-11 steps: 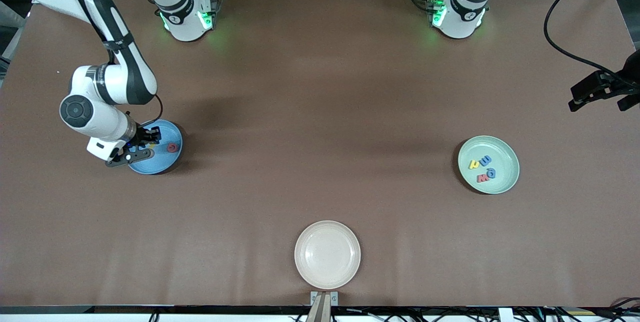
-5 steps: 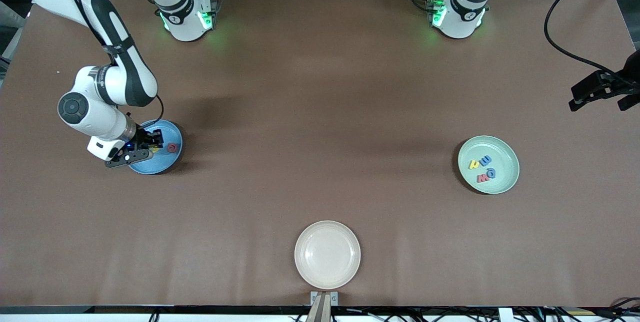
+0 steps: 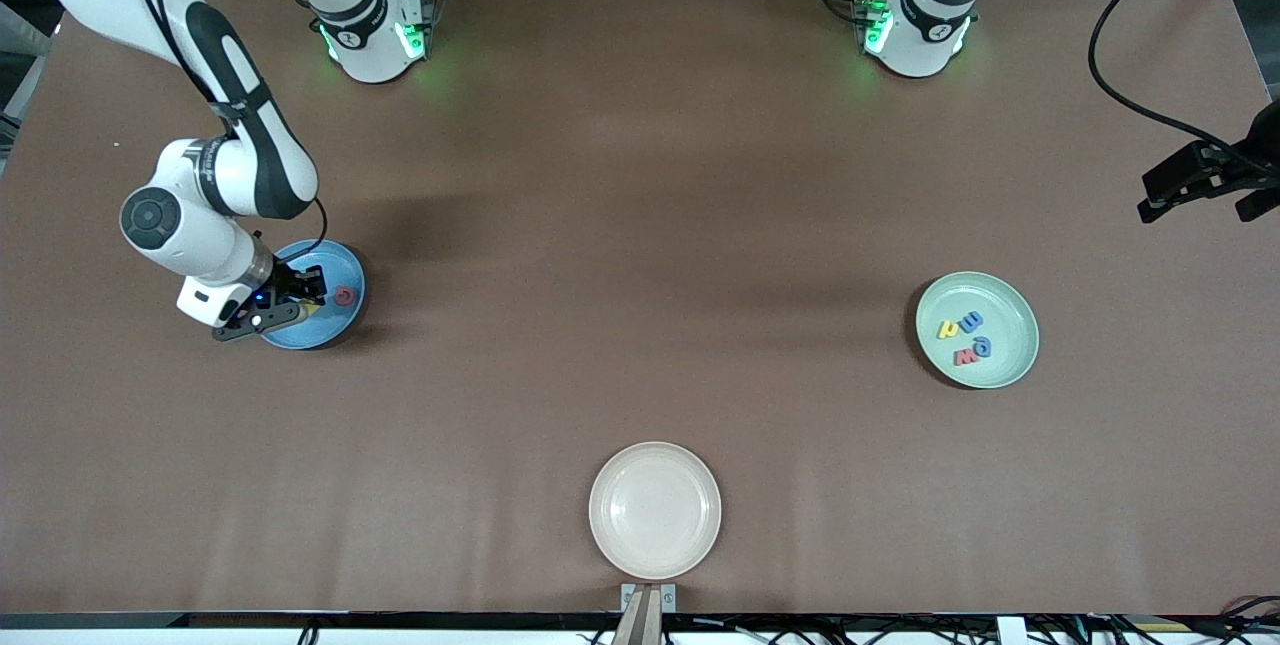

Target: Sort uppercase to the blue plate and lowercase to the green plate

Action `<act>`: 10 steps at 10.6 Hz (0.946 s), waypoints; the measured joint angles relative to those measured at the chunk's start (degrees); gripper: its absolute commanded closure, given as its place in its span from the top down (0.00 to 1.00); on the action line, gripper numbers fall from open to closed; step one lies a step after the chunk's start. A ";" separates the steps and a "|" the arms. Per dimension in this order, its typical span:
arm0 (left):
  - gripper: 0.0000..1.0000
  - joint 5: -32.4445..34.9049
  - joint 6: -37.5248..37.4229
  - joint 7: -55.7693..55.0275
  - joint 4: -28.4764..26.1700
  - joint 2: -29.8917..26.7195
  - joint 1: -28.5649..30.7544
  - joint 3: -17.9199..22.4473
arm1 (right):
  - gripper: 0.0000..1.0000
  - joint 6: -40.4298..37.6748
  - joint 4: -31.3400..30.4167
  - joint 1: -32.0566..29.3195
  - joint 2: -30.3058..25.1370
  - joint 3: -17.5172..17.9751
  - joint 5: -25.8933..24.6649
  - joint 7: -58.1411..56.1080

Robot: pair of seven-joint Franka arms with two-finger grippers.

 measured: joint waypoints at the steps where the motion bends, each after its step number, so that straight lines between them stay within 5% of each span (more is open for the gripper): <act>1: 1.00 0.00 -0.03 0.00 0.00 0.00 0.00 0.00 | 0.41 0.31 0.00 -0.39 0.52 -0.01 0.02 -0.27; 5: 1.00 0.00 -0.26 0.00 0.08 0.00 0.00 0.00 | 0.59 0.21 0.00 -0.69 1.42 -0.01 0.85 -0.56; 6: 1.00 0.00 -0.35 0.00 0.12 0.00 0.00 0.00 | 0.75 -0.60 0.01 -0.69 1.46 0.00 2.01 -0.60; 10: 1.00 0.00 -0.41 0.00 0.16 0.00 0.00 0.00 | 0.79 -5.76 2.52 -0.68 1.38 0.08 4.58 -0.94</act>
